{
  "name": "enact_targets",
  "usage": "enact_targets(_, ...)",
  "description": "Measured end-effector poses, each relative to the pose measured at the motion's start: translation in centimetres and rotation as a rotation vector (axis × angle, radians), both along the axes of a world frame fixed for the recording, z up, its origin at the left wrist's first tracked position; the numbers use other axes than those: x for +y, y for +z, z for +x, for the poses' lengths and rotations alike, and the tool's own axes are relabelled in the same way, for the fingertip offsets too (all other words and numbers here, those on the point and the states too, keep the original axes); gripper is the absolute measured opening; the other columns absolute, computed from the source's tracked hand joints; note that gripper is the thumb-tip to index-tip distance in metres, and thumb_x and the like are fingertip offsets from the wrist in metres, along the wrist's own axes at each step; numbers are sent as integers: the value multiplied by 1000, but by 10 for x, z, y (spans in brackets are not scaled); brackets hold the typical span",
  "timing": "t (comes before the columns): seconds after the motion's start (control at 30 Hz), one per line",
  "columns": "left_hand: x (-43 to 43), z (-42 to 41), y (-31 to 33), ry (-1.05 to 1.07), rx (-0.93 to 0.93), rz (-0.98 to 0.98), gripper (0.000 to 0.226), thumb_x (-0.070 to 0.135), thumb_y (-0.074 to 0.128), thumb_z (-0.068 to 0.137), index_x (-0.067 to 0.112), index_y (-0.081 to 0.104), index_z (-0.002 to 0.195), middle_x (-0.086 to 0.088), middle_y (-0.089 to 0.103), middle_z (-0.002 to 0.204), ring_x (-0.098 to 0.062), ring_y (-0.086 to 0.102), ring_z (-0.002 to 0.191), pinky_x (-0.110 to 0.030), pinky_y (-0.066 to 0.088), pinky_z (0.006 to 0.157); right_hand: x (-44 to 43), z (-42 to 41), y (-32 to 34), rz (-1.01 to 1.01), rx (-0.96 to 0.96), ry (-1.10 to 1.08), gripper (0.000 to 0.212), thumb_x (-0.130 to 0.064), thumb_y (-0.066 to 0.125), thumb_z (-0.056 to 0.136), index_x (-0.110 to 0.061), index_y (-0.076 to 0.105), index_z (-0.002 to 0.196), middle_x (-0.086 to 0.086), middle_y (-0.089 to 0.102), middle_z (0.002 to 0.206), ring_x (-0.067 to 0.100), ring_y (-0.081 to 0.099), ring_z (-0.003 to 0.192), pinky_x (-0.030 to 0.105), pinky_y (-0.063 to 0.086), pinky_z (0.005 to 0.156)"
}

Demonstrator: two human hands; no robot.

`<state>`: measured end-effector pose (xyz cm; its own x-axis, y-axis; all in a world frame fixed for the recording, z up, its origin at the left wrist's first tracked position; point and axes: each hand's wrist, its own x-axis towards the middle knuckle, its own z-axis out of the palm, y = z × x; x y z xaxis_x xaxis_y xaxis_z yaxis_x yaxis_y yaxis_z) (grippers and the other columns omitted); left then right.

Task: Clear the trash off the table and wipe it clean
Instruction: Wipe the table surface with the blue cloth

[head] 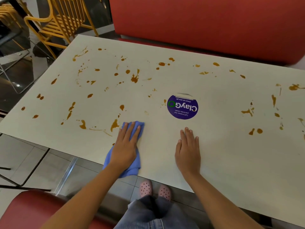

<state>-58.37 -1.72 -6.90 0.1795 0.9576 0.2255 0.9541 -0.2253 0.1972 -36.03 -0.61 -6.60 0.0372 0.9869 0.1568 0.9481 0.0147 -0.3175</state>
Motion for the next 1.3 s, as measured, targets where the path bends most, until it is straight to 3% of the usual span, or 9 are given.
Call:
enact_targets(0.2, -33, 35, -5, -45, -13, -26, 62, 1, 28, 79, 6, 29, 140, -20, 33, 147, -41, 20, 137, -41, 10, 115, 0, 0, -1, -8, -28, -3, 50, -21, 21, 95, -1, 57, 123, 16, 53, 133, 29, 49, 125, 46, 29, 106)
enact_targets(0.3, -12, 52, -6, -99, 18, -20, 59, 0, 30, 80, 5, 30, 139, -18, 36, 146, -42, 27, 135, -47, 21, 110, 1, 0, 0, -23, -40, -6, 58, -25, 10, 99, -1, 58, 123, 16, 54, 131, 29, 51, 123, 44, 31, 104)
enact_targets(0.5, 26, 30, -5, -108, 74, -48, 59, 0, 29, 80, 4, 30, 139, -24, 38, 142, -49, 34, 129, -54, 31, 107, 1, 1, 1, -23, -53, -2, 49, -21, 24, 93, -1, 59, 121, 15, 56, 130, 29, 52, 122, 43, 34, 103)
enact_targets(0.6, 25, 0, -4, 25, 37, -65, 64, -12, 45, 76, 3, 30, 137, -29, 37, 140, -53, 32, 128, -60, 38, 98, 1, 2, 1, -28, -46, 10, 48, -21, 26, 93, -2, 59, 121, 14, 56, 130, 28, 52, 123, 44, 33, 104)
enact_targets(0.67, 13, -17, -1, 75, 35, -9, 59, -10, 45, 78, 1, 33, 135, -29, 36, 139, -49, 28, 128, -60, 37, 99, 1, 2, 2, -28, -37, 13, 47, -20, 26, 93, -2, 59, 121, 14, 56, 130, 28, 51, 123, 45, 32, 104)
enact_targets(0.8, -29, -17, 3, -30, 70, 14, 50, 4, 29, 89, 0, 31, 138, -22, 29, 146, -46, 27, 134, -51, 22, 111, 1, -1, 3, -44, -40, -4, 48, -21, 25, 93, -2, 59, 121, 15, 56, 130, 29, 51, 123, 47, 33, 104)
enact_targets(1.03, -29, 21, 6, -132, 31, 20, 43, 16, 33, 95, -5, 50, 129, -21, 42, 141, -37, 30, 133, -45, 23, 110, 0, -5, 3, -67, -59, -21, 48, -18, 24, 93, 0, 58, 121, 17, 55, 130, 31, 51, 123, 46, 35, 103)
enact_targets(1.3, 30, -22, -3, -259, 27, -46, 49, 12, 37, 90, 14, 32, 139, -18, 43, 141, -42, 38, 130, -46, 30, 109, 1, -3, 2, -127, -20, -12, 49, -18, 22, 94, 2, 53, 125, 18, 50, 135, 33, 46, 127, 46, 25, 108)
